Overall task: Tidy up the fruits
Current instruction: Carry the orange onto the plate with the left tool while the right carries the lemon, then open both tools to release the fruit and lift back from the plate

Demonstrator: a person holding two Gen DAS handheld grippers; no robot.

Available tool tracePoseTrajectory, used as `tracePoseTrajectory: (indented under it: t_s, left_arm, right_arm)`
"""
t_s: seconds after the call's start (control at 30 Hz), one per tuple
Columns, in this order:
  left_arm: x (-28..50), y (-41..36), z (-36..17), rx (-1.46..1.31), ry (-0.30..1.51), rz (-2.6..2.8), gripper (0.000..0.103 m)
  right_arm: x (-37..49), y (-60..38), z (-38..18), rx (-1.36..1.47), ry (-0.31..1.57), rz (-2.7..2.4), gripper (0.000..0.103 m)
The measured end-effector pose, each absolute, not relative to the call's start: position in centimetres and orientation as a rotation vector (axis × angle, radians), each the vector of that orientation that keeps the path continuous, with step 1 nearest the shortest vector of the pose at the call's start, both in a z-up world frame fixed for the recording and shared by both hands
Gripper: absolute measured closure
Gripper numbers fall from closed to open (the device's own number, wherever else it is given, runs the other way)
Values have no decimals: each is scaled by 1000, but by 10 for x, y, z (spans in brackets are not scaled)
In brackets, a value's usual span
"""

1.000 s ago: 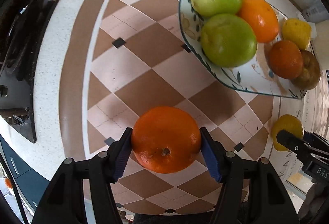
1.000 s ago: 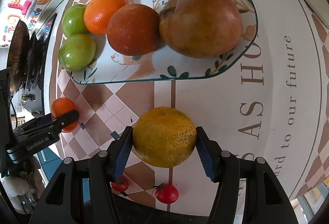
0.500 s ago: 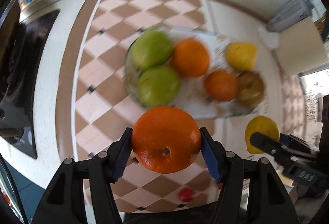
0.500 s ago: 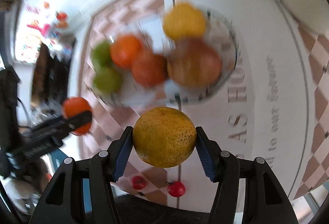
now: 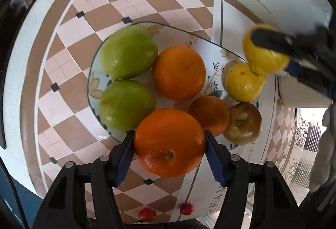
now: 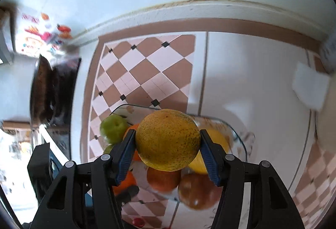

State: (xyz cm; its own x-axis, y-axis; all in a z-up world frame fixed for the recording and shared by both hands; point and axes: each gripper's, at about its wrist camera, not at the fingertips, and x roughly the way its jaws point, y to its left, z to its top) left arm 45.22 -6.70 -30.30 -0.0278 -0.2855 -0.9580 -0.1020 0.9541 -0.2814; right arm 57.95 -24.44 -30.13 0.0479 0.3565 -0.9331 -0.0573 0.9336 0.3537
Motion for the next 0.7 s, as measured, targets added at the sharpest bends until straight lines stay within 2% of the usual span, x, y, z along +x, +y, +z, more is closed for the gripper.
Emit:
tracePoseTrajectory:
  t_s: [0.4,0.47,0.5,0.7]
  left_arm:
    - [455,-74,-306,-299,1622,-143,41]
    - [455,-75,-305,-289,1621,-139,41]
    - [455,-75,-305,-284,1619,-139,40]
    - [459,-81,-295,-258,1578,-145,12]
  right_arm:
    - [599,-209,-345,69,1644,361,40]
    - [602,-208,-345,80,1644,366,22]
    - [603,-209,-343,82,1642,366,20]
    - [602,-213,-329,90,1625,342,19]
